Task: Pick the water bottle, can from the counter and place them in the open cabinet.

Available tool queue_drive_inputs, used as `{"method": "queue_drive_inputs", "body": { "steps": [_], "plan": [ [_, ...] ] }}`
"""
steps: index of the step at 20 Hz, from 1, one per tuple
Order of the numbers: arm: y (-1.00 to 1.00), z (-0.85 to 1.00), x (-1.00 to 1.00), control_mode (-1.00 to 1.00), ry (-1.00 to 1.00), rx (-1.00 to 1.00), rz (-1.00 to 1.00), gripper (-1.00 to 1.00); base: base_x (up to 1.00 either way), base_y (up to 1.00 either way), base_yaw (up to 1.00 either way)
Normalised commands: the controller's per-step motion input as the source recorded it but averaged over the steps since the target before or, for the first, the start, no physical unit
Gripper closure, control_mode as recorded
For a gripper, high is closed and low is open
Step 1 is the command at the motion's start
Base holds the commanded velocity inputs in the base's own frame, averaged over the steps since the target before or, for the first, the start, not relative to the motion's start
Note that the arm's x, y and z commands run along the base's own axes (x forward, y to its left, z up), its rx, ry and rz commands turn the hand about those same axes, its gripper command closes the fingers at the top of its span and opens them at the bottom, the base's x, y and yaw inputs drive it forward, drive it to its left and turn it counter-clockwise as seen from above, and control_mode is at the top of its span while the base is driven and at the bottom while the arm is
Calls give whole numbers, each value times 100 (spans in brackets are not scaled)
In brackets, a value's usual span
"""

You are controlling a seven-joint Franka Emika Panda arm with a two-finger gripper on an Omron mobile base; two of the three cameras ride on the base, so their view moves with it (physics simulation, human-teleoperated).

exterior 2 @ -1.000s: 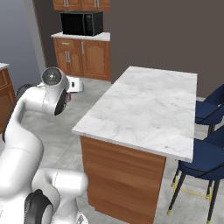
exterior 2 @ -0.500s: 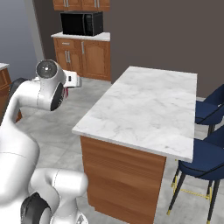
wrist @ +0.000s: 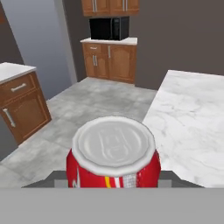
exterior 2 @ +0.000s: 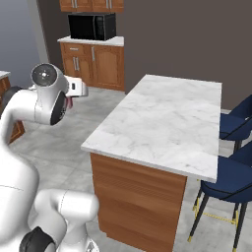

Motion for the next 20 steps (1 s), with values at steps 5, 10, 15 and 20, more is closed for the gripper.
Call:
{"method": "queue_drive_inputs", "body": {
  "steps": [5, 10, 15, 20],
  "plan": [
    [0, 18, -30, -100, -6, 0, 0, 100, 0, 0, 0],
    [0, 4, -21, -100, -9, -1, 0, 100, 0, 0, 0],
    [0, 0, -16, -100, -13, -3, 0, 100, 0, 0, 0],
    [0, 11, -16, -100, -5, 0, 0, 100, 0, 0, 0]
  ]
}}
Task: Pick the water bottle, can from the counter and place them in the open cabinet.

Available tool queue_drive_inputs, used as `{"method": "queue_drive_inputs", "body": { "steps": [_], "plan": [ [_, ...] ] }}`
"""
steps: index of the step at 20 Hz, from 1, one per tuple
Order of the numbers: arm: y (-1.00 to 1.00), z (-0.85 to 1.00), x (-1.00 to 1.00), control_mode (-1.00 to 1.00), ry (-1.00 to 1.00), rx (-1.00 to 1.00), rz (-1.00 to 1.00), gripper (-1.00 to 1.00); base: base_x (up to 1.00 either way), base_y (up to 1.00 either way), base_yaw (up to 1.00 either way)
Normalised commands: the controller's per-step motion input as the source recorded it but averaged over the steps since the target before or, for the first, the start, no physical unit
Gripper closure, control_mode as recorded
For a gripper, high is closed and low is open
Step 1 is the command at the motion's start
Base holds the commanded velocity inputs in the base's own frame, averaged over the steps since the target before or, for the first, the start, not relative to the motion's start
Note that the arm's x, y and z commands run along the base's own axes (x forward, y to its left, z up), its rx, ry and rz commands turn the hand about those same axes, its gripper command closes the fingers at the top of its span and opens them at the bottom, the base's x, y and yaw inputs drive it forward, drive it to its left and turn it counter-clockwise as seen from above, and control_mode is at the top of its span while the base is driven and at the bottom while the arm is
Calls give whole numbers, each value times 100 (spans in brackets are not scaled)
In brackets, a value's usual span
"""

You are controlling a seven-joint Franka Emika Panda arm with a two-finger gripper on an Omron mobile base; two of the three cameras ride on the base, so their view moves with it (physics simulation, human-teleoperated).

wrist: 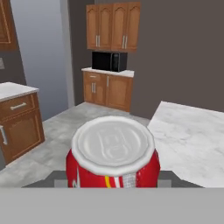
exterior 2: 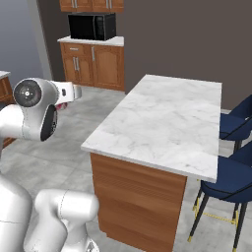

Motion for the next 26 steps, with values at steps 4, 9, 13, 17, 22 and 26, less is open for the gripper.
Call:
{"method": "queue_drive_inputs", "body": {
  "steps": [4, 9, 13, 17, 22, 26],
  "plan": [
    [-4, 17, -18, -100, -1, 0, 0, 100, 0, 0, 0],
    [-10, 14, -19, -100, 0, 0, 0, 100, 0, 0, 0],
    [-2, 8, -21, -100, 0, 0, 0, 100, 0, 0, 0],
    [0, 0, -18, -100, 0, 0, 0, 100, 0, 0, 0],
    [0, 0, -8, -100, 0, 0, -7, 100, 0, 0, 0],
    [0, 0, -3, -100, 0, 0, -11, 100, 0, 0, 0]
  ]
}}
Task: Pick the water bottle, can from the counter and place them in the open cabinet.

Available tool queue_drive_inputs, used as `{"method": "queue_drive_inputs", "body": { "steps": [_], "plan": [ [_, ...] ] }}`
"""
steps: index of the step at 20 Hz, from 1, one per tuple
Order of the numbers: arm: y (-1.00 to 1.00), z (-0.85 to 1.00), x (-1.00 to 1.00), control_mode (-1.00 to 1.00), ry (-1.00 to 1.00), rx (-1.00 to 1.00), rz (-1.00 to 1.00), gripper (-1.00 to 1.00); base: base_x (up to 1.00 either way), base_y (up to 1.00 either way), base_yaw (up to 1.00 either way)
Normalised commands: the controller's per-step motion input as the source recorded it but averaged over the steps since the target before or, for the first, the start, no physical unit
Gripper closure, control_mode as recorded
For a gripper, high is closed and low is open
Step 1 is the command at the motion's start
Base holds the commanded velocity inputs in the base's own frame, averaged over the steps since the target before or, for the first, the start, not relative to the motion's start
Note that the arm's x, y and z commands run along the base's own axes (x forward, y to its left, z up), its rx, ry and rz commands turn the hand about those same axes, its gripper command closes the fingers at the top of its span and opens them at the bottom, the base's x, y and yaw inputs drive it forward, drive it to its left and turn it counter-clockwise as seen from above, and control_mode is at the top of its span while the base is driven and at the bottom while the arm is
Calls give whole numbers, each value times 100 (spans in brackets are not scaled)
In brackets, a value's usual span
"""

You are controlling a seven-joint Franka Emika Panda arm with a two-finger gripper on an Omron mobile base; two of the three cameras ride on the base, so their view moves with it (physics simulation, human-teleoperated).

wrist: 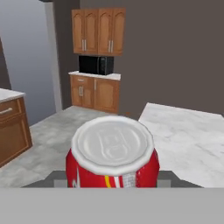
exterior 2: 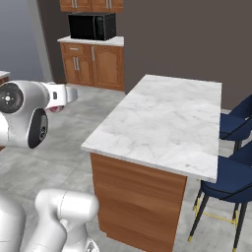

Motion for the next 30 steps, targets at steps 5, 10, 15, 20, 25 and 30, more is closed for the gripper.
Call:
{"method": "queue_drive_inputs", "body": {
  "steps": [5, 10, 15, 20, 25, 30],
  "plan": [
    [0, 0, -7, -100, 0, 0, -16, 100, 0, 0, 0],
    [0, 0, -8, -100, 0, 0, -15, 100, 0, 0, 0],
    [0, 0, -2, 100, 0, 0, -2, 100, 0, 0, -1],
    [0, 0, 0, 100, 0, 0, 0, 100, 0, -3, 0],
    [0, 0, 0, 100, 0, 0, 0, 100, 0, 0, 0],
    [0, 0, 0, 100, 0, 0, 0, 100, -10, 9, 1]
  ]
}}
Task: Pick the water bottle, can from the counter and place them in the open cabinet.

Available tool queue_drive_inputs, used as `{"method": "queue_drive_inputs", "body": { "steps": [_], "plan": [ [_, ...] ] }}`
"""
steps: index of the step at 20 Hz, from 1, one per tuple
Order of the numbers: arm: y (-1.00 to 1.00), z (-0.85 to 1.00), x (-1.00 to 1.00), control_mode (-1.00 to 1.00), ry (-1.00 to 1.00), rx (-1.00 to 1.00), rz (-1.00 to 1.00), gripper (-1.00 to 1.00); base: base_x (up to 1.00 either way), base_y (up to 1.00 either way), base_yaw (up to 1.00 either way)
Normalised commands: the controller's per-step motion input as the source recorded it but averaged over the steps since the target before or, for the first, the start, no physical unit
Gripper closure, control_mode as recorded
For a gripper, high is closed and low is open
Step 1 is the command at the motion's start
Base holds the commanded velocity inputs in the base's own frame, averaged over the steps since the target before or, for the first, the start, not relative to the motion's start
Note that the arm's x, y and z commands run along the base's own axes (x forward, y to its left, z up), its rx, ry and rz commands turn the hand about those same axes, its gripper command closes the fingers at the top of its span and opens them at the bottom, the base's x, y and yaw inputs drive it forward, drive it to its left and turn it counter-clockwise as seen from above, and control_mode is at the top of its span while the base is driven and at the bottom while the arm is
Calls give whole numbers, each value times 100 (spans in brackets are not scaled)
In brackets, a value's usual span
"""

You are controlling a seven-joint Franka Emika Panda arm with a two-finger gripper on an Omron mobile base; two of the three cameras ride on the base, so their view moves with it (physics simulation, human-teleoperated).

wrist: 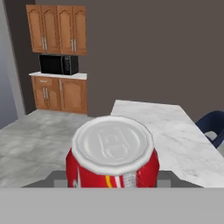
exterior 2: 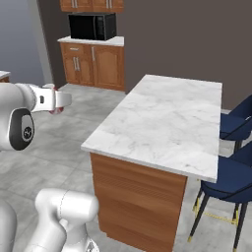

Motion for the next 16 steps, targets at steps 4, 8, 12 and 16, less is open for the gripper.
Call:
{"method": "queue_drive_inputs", "body": {
  "steps": [4, 8, 12, 16],
  "plan": [
    [0, 0, 0, 100, 0, 0, 0, 100, -13, 0, 24],
    [0, 0, 0, 100, 0, 0, 0, 100, 0, -4, 40],
    [0, 0, 0, 100, 0, 0, 0, 100, -6, -38, 63],
    [0, 0, 0, 100, 0, 0, 0, 100, -31, -25, 69]
  ]
}}
